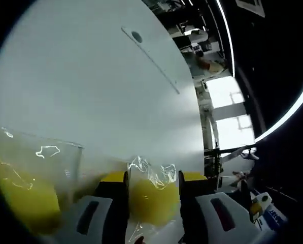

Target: Compare the silicone blocks by pressing each to a similar depth, holding the contact briefly, and releasing to observe deformation and rebound differences across the visible hardness samples.

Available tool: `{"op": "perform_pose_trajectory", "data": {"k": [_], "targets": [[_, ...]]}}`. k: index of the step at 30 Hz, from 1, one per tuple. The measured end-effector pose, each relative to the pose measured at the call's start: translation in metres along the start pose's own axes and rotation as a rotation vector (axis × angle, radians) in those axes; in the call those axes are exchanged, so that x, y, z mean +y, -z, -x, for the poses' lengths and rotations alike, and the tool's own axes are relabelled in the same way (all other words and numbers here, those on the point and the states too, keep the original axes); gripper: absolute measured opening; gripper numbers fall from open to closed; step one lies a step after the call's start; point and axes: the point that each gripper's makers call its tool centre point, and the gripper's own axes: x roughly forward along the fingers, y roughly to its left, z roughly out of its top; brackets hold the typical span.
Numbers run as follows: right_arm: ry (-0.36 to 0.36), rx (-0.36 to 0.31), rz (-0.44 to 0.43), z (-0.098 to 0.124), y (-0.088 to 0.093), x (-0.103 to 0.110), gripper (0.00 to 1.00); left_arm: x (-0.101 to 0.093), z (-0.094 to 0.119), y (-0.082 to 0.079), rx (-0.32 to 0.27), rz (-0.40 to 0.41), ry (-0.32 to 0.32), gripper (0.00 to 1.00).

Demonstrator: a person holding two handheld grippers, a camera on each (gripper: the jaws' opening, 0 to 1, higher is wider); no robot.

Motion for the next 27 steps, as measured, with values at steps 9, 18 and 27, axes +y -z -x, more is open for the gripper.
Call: {"op": "perform_pose_trajectory", "data": {"k": [9, 18, 27], "targets": [[-0.001, 0.009, -0.010, -0.001, 0.004, 0.002, 0.52, 0.008, -0.007, 0.007, -0.016, 0.079, -0.028, 0.10], [0.004, 0.004, -0.011, 0.001, 0.004, 0.004, 0.50, -0.007, -0.008, 0.009, -0.023, -0.134, -0.021, 0.00], [0.004, 0.002, 0.020, 0.013, -0.001, 0.012, 0.50, -0.032, 0.006, 0.011, -0.074, -0.328, -0.009, 0.00]]}}
